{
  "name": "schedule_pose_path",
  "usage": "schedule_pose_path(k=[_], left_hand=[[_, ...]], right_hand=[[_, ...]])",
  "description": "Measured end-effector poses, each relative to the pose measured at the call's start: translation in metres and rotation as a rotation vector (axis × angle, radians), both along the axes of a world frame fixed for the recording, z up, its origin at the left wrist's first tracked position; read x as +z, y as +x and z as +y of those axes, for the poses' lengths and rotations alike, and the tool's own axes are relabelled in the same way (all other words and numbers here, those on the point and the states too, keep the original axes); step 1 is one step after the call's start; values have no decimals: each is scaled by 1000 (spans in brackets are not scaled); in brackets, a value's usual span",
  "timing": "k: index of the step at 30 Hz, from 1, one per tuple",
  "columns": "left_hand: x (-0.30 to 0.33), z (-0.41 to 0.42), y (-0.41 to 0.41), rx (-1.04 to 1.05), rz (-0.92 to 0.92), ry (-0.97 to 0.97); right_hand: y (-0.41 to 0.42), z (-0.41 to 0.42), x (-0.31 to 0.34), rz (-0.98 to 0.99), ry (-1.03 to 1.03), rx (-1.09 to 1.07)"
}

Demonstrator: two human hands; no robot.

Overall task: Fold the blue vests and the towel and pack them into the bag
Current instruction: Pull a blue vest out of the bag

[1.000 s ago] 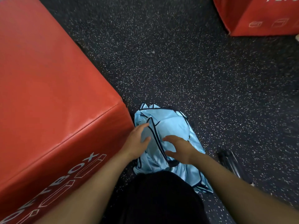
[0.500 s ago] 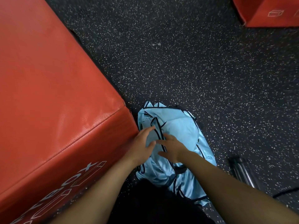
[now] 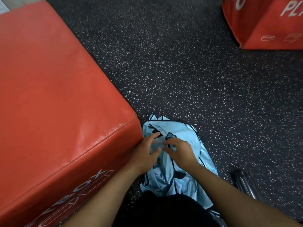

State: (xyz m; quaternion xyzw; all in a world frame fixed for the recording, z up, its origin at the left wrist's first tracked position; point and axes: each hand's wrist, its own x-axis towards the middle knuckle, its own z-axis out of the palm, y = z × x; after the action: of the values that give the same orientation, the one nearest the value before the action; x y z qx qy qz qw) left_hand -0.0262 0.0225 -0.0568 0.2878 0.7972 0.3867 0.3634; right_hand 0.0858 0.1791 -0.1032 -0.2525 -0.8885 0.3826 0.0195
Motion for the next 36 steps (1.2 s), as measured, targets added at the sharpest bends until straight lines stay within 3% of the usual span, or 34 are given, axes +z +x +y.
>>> schedule_pose_path(k=[4,11,16,29,32,36], left_hand=[[45,1,2,17,66,107],[163,-8,-6,-13,266,248],[227,-35,1,-13,334,302],[435,-97,-37,60,577,505],[482,-121,-41,114,578,598],[543,-152,-30,173,438,721]], right_hand=[[3,-2,63,249,-101,-65],[32,-34,152,305,-91,-16],[54,-48,222,448,-115,-67],[-7,-89,515,839,-330,211],[-12,-111,572,879,-392,321],[-10,-138,640,916,-434,411]])
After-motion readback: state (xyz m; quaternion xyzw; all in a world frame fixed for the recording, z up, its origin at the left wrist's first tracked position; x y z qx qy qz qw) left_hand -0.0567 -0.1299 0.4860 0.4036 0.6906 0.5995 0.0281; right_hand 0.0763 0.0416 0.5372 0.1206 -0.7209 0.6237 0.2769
